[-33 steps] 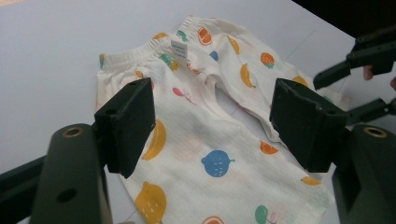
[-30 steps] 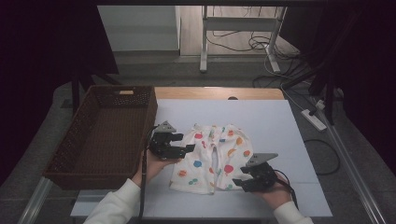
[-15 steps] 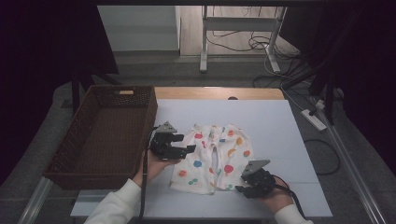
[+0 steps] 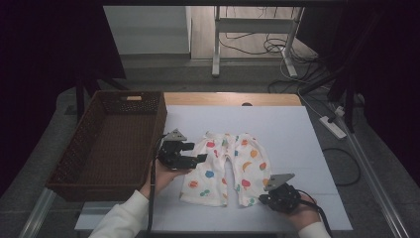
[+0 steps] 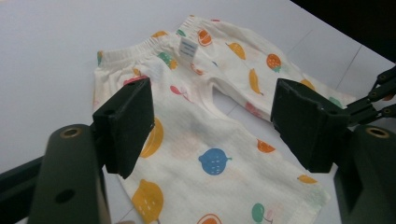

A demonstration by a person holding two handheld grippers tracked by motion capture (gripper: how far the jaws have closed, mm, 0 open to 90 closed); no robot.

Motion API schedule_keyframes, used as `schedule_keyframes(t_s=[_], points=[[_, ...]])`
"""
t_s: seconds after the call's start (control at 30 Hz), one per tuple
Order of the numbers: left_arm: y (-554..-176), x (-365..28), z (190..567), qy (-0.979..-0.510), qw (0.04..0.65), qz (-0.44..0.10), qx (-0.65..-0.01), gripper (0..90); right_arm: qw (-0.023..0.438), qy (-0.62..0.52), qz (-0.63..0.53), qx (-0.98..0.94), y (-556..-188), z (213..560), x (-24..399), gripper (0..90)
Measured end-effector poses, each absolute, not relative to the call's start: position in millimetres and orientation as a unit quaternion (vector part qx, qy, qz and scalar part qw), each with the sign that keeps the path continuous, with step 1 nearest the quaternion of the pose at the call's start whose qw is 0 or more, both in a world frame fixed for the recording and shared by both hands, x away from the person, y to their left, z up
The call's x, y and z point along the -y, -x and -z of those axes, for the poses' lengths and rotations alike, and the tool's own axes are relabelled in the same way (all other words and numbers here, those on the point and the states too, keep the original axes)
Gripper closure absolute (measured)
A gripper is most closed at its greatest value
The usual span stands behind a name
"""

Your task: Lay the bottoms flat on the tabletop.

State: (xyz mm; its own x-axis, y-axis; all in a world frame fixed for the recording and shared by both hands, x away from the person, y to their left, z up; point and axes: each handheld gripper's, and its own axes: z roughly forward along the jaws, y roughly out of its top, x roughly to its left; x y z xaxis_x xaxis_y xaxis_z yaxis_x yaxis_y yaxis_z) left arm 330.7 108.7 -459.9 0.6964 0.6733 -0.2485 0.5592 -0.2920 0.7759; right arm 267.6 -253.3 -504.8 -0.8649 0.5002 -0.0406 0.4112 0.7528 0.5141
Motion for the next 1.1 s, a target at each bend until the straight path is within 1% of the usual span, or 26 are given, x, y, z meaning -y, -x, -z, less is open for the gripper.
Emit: schedule_keyframes(t_s=[0.1,0.13,0.17,0.2,0.23,0.37,0.43,0.53,0.67,0.8,0.97,1.03,1.1], points=[[-331,-107,459,-0.802,0.454,-0.065,-0.382,28.9,0.093,-0.247,-0.255,-0.93,-264,504,259,86.1],[-330,-106,459,-0.803,0.454,-0.065,-0.381,28.9,0.096,-0.246,-0.259,-0.929,-263,503,259,82.3],[-331,-106,459,-0.803,0.454,-0.065,-0.381,28.8,0.103,-0.239,-0.27,-0.927,-262,501,258,73.1],[-331,-106,459,-0.803,0.454,-0.066,-0.38,28.8,0.113,-0.236,-0.283,-0.923,-260,499,255,66.2],[-332,-105,459,-0.803,0.454,-0.066,-0.381,28.7,0.118,-0.232,-0.298,-0.919,-258,496,251,62.7],[-334,-107,459,-0.801,0.454,-0.066,-0.386,28.7,0.109,-0.213,-0.362,-0.901,-252,487,225,57.0],[-334,-107,459,-0.8,0.454,-0.068,-0.385,28.7,0.1,-0.2,-0.381,-0.897,-250,487,209,56.2],[-333,-108,458,-0.801,0.454,-0.069,-0.384,28.6,0.091,-0.179,-0.384,-0.901,-250,492,184,54.0],[-334,-108,458,-0.799,0.456,-0.069,-0.385,28.3,0.081,-0.161,-0.369,-0.912,-254,503,155,47.1],[-334,-109,458,-0.799,0.455,-0.068,-0.386,28.1,0.082,-0.141,-0.357,-0.92,-258,511,133,45.4],[-334,-108,459,-0.8,0.453,-0.067,-0.387,27.9,0.075,-0.132,-0.337,-0.929,-263,520,113,46.4],[-334,-108,460,-0.801,0.453,-0.068,-0.387,27.8,0.076,-0.129,-0.325,-0.934,-264,523,107,49.3],[-334,-107,460,-0.8,0.453,-0.067,-0.388,27.8,0.071,-0.123,-0.321,-0.936,-264,525,103,55.6]])
